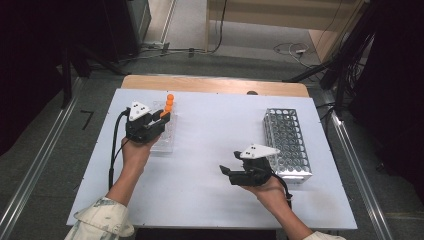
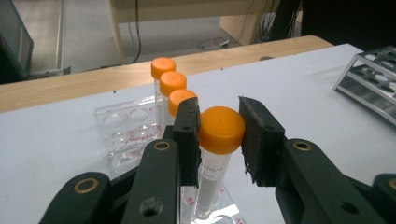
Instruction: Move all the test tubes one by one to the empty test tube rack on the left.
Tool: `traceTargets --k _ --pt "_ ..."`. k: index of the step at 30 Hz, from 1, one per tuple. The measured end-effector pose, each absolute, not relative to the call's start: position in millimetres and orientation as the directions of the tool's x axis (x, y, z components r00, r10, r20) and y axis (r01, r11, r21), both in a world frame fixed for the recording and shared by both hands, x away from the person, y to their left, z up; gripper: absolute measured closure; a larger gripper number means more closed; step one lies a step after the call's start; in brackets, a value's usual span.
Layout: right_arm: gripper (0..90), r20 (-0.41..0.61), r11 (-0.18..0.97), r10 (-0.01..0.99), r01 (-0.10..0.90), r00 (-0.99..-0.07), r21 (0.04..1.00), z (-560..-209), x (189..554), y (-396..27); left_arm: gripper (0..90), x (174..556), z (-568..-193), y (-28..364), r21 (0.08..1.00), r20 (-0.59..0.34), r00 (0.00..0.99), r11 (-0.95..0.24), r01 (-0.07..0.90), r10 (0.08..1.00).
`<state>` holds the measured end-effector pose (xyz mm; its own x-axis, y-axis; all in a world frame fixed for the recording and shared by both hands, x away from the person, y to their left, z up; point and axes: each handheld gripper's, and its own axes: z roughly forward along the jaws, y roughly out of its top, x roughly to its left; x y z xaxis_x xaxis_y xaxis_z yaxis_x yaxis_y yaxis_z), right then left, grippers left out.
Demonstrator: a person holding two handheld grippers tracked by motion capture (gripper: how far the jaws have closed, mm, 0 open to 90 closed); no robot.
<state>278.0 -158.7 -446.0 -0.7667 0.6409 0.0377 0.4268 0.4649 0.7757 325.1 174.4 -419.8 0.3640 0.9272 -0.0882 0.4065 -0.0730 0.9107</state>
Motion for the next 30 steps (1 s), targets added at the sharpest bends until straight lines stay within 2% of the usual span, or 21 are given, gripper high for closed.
traceTargets --k 10,15,18,24,30 --pt "29.1 0.039 0.466 0.643 0.431 -0.765 0.773 -448 279 -159 66.6 324 -425 172 0.908 -0.074 0.359 -0.086 0.411 0.93" --pt "29.1 0.037 0.46 0.648 0.43 -0.76 0.777 -447 279 -161 59.1 321 -423 173 0.91 -0.093 0.362 -0.069 0.409 0.927" --pt "29.1 0.039 0.449 0.656 0.431 -0.754 0.783 -445 280 -163 50.2 317 -419 175 0.911 -0.097 0.364 -0.064 0.406 0.926" --pt "28.2 0.042 0.421 0.677 0.434 -0.734 0.797 -442 281 -170 39.4 308 -417 175 0.907 -0.098 0.369 -0.07 0.415 0.924" --pt "27.4 0.048 0.396 0.698 0.441 -0.714 0.806 -440 283 -176 35.7 299 -415 178 0.908 -0.097 0.375 -0.073 0.413 0.922"
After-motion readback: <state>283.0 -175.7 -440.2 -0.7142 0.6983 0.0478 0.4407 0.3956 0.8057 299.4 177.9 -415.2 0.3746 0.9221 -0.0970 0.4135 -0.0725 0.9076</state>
